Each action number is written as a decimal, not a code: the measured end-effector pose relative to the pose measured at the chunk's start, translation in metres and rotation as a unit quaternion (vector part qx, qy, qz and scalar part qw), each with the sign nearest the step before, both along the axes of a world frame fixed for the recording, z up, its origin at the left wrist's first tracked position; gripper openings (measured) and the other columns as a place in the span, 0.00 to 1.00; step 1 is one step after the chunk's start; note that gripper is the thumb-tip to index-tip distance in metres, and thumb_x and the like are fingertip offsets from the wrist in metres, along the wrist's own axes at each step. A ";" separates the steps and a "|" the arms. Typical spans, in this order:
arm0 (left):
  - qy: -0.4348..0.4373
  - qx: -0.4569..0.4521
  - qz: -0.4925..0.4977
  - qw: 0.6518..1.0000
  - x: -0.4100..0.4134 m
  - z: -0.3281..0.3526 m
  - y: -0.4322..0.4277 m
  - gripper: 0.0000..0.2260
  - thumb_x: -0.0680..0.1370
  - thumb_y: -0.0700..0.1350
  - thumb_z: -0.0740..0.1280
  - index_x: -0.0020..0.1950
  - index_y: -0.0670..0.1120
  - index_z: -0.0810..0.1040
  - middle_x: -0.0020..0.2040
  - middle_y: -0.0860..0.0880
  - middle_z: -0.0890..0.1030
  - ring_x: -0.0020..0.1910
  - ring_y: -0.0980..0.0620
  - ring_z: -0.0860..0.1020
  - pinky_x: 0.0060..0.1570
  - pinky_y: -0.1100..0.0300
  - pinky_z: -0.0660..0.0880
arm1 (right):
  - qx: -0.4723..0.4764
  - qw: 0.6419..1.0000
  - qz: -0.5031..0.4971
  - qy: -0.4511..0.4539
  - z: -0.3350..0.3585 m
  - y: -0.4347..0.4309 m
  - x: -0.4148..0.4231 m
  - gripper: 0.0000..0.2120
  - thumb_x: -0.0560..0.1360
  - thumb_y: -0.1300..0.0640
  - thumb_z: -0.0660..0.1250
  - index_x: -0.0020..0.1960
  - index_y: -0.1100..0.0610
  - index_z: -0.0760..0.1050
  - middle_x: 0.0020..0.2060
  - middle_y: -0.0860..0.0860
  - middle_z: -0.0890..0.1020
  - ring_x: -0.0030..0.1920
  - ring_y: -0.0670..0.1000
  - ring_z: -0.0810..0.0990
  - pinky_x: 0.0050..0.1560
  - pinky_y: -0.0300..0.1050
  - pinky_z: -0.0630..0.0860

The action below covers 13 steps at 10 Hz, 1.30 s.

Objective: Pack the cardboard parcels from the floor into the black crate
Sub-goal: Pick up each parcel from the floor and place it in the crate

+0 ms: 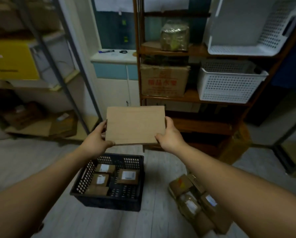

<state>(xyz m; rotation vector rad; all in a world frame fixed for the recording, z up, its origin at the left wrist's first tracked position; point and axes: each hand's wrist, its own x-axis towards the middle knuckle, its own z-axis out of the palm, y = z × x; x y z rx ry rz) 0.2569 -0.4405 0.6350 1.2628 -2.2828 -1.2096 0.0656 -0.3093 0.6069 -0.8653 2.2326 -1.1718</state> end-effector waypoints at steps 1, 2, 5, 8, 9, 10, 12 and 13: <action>-0.006 0.002 -0.031 1.000 0.025 0.007 -0.035 0.41 0.71 0.33 0.70 0.77 0.53 0.51 0.68 0.46 0.71 0.63 0.46 0.73 0.60 0.52 0.72 | 0.016 1.000 -0.005 0.021 0.004 -0.042 0.026 0.35 0.76 0.57 0.67 0.76 0.48 0.51 0.67 0.53 0.66 0.65 0.55 0.71 0.63 0.49 0.71; -0.016 -0.011 -0.067 0.998 0.048 0.006 -0.080 0.40 0.71 0.34 0.71 0.76 0.51 0.54 0.68 0.47 0.69 0.59 0.51 0.70 0.60 0.54 0.70 | 0.032 0.999 -0.015 0.021 0.000 -0.083 0.055 0.37 0.75 0.55 0.67 0.77 0.48 0.50 0.66 0.54 0.64 0.63 0.55 0.71 0.62 0.47 0.70; -0.056 0.047 -0.102 0.992 0.064 -0.026 -0.156 0.35 0.74 0.36 0.68 0.76 0.48 0.54 0.69 0.45 0.70 0.64 0.47 0.71 0.59 0.58 0.68 | 0.119 0.993 0.013 -0.007 -0.040 -0.138 0.094 0.40 0.74 0.51 0.70 0.77 0.49 0.49 0.68 0.54 0.62 0.66 0.55 0.69 0.65 0.45 0.67; -0.091 0.109 -0.086 0.986 0.003 -0.125 -0.209 0.32 0.74 0.36 0.69 0.74 0.46 0.59 0.64 0.47 0.74 0.50 0.56 0.74 0.43 0.69 0.70 | 0.197 0.978 0.063 -0.031 -0.134 -0.187 0.040 0.46 0.72 0.46 0.71 0.78 0.50 0.44 0.69 0.56 0.59 0.65 0.58 0.69 0.65 0.48 0.70; -0.119 0.116 -0.096 0.981 -0.012 -0.184 -0.234 0.26 0.75 0.35 0.68 0.71 0.43 0.65 0.55 0.51 0.75 0.56 0.49 0.76 0.41 0.70 0.70 | 0.219 0.973 0.067 -0.034 -0.185 -0.207 0.029 0.42 0.74 0.46 0.68 0.77 0.50 0.46 0.70 0.56 0.59 0.65 0.58 0.69 0.64 0.50 0.71; -0.137 0.120 -0.105 0.978 -0.014 -0.256 -0.259 0.21 0.72 0.34 0.70 0.64 0.44 0.72 0.51 0.50 0.79 0.52 0.47 0.79 0.45 0.63 0.77 | 0.241 0.966 0.067 -0.057 -0.238 -0.223 0.029 0.40 0.75 0.47 0.68 0.77 0.48 0.46 0.72 0.55 0.58 0.66 0.57 0.69 0.64 0.49 0.71; -0.226 0.143 -0.193 0.944 -0.003 -0.414 -0.299 0.25 0.79 0.45 0.64 0.74 0.47 0.61 0.72 0.42 0.65 0.68 0.41 0.68 0.67 0.45 0.67 | 0.300 0.949 0.048 -0.083 -0.364 -0.247 0.049 0.35 0.74 0.43 0.67 0.74 0.51 0.56 0.68 0.57 0.62 0.63 0.57 0.69 0.65 0.49 0.70; -0.248 0.147 -0.163 0.943 -0.001 -0.473 -0.303 0.26 0.76 0.42 0.65 0.73 0.43 0.62 0.70 0.39 0.69 0.67 0.39 0.70 0.66 0.46 0.67 | 0.337 0.937 0.040 -0.088 -0.435 -0.251 0.061 0.33 0.74 0.42 0.66 0.73 0.51 0.57 0.67 0.59 0.62 0.63 0.60 0.69 0.65 0.51 0.71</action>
